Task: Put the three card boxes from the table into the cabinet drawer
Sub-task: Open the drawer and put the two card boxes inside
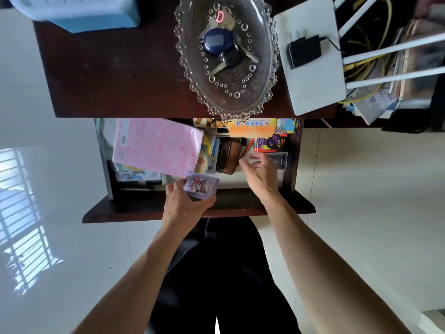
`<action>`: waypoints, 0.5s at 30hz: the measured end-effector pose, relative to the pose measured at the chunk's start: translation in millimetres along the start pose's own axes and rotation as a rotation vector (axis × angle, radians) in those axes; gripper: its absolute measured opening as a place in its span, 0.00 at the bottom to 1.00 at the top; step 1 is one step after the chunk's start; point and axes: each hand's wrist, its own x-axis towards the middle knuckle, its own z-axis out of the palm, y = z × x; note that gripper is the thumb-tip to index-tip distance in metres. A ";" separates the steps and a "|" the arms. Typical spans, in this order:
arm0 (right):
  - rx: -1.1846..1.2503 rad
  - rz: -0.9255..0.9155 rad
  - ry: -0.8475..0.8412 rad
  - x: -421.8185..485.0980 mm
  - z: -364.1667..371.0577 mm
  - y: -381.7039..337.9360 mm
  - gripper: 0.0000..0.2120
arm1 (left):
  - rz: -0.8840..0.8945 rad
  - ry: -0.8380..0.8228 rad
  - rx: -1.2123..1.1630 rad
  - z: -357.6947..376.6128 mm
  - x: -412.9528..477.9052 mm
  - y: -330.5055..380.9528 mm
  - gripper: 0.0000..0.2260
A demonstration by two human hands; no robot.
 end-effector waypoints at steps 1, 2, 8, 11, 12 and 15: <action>0.004 -0.071 -0.121 -13.2 -5.1 -8.0 0.17 | -0.006 -0.012 0.001 -2.3 -4.3 2.9 0.39; -0.020 -0.147 -0.209 -27.9 -8.7 -14.6 0.15 | -0.005 -0.022 0.000 -4.5 -9.1 5.8 0.39; -0.404 -0.516 -0.275 -87.9 -6.0 -39.6 0.20 | 0.149 0.009 0.055 -10.2 -42.9 22.1 0.38; -0.586 -0.597 -0.318 -90.2 0.6 -47.5 0.28 | 0.222 0.037 0.100 -6.6 -54.8 24.6 0.40; -0.623 -0.622 -0.308 -89.6 2.4 -48.3 0.30 | 0.221 0.039 0.111 -5.2 -56.8 24.6 0.41; -0.689 -0.703 -0.257 -87.7 8.2 -47.1 0.33 | 0.238 0.073 0.159 -1.0 -57.8 21.4 0.41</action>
